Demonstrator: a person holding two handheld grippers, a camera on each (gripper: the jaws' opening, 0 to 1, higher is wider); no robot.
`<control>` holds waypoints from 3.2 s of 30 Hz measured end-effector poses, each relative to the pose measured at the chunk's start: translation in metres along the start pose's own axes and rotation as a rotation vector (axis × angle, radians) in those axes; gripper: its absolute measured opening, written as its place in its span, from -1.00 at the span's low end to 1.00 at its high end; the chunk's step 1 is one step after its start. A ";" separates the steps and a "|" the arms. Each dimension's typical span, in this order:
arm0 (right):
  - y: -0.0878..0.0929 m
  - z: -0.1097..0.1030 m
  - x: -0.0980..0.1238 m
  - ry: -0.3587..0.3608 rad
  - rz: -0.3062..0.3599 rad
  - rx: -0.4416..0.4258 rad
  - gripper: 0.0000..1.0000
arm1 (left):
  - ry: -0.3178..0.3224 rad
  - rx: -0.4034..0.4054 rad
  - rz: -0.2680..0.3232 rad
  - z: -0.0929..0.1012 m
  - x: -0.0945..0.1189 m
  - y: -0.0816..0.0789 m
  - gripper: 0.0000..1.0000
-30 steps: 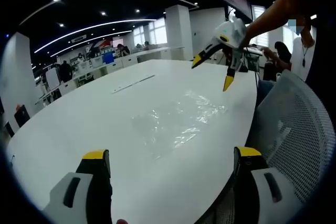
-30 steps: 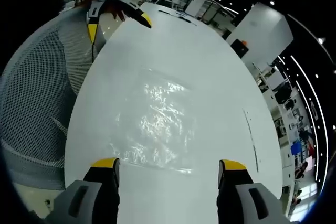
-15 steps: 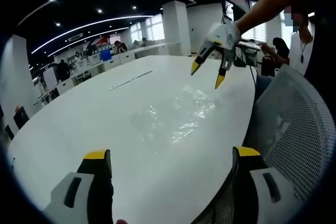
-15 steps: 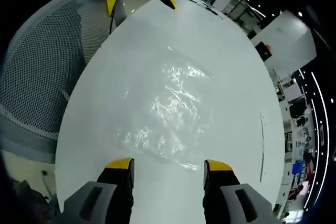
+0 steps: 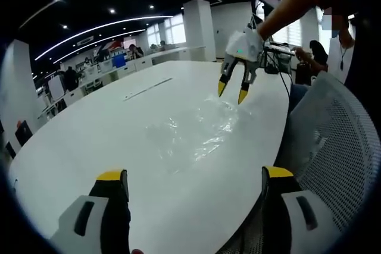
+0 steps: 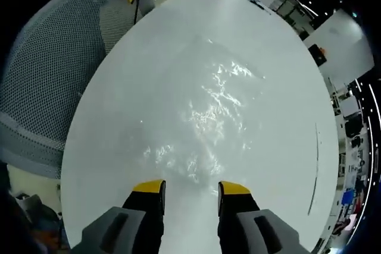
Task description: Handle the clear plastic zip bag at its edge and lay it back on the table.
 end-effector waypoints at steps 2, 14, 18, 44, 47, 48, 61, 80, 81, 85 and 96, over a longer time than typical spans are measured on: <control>-0.003 -0.001 -0.002 -0.033 -0.002 -0.007 -0.36 | -0.001 0.000 0.000 -0.001 0.000 0.000 0.84; -0.014 -0.006 -0.010 -0.177 0.076 -0.157 -0.77 | -0.004 0.014 -0.003 -0.002 0.000 0.001 0.82; -0.022 -0.004 -0.011 -0.152 0.109 -0.207 -0.90 | -0.002 0.012 -0.006 -0.002 -0.001 0.001 0.82; -0.042 -0.029 0.001 -0.036 0.102 -0.159 -0.86 | 0.031 -0.076 -0.004 0.008 -0.001 -0.003 0.71; -0.039 -0.024 0.000 -0.029 0.082 -0.133 -0.80 | 0.030 -0.079 -0.003 0.008 -0.001 -0.003 0.71; -0.039 -0.021 -0.001 -0.028 0.076 -0.134 -0.77 | 0.031 -0.079 -0.003 0.008 -0.001 -0.003 0.71; -0.043 -0.023 -0.008 -0.095 0.067 -0.172 -0.95 | 0.039 -0.091 -0.013 0.009 -0.002 -0.002 0.69; -0.066 -0.037 0.001 -0.050 0.092 -0.260 -1.00 | 0.102 -0.154 -0.012 0.019 -0.022 -0.017 0.41; -0.066 -0.037 0.002 -0.051 0.093 -0.256 -1.00 | 0.108 -0.163 -0.010 0.020 -0.024 -0.019 0.39; -0.074 -0.041 0.010 -0.057 0.105 -0.237 -1.00 | 0.128 -0.219 -0.009 0.026 -0.031 -0.028 0.26; -0.091 -0.052 0.024 -0.070 0.117 -0.188 -1.00 | 0.152 -0.380 -0.041 0.030 -0.040 -0.034 -0.02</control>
Point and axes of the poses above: the point that each gripper's makers call its tool centre point, and the gripper's own axes: x roughly backward along the fingers, z roughly to its right, y roughly out of its underside, the point moved 6 cm from there along x, roughly backward along the fingers, and after that the axes turned 11 degrees about -z, right-handed, at the moved point
